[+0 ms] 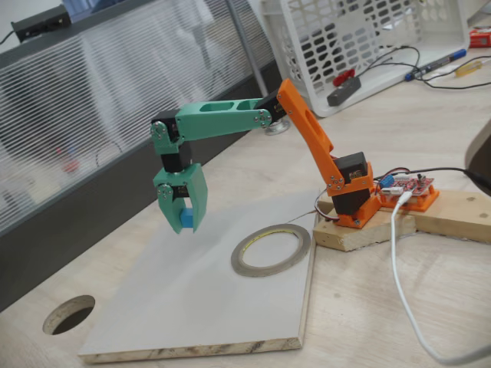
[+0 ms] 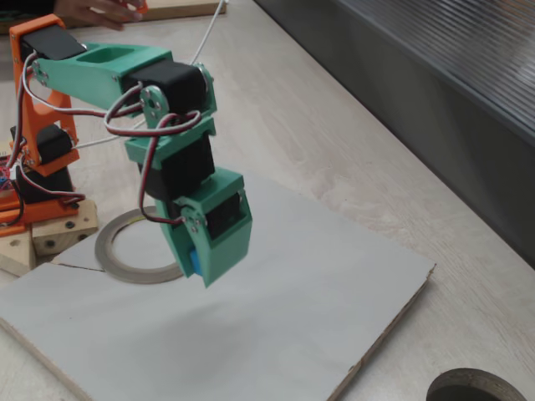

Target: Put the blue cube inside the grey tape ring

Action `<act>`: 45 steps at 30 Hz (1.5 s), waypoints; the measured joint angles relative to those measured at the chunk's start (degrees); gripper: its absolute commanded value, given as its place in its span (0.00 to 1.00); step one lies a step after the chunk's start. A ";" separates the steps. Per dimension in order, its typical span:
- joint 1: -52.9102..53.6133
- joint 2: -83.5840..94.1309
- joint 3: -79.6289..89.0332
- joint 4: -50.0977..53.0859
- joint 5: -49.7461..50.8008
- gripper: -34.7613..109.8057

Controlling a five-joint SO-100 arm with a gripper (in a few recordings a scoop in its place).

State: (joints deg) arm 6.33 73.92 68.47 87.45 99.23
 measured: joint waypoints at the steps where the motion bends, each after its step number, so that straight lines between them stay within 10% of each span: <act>1: 0.00 0.79 2.37 0.09 0.00 0.37; 17: -5.36 42.28 52.29 0.09 0.09 0.37; 45: -10.46 45.62 54.40 0.09 0.18 0.37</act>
State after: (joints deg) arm -4.13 119.53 122.87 87.54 99.40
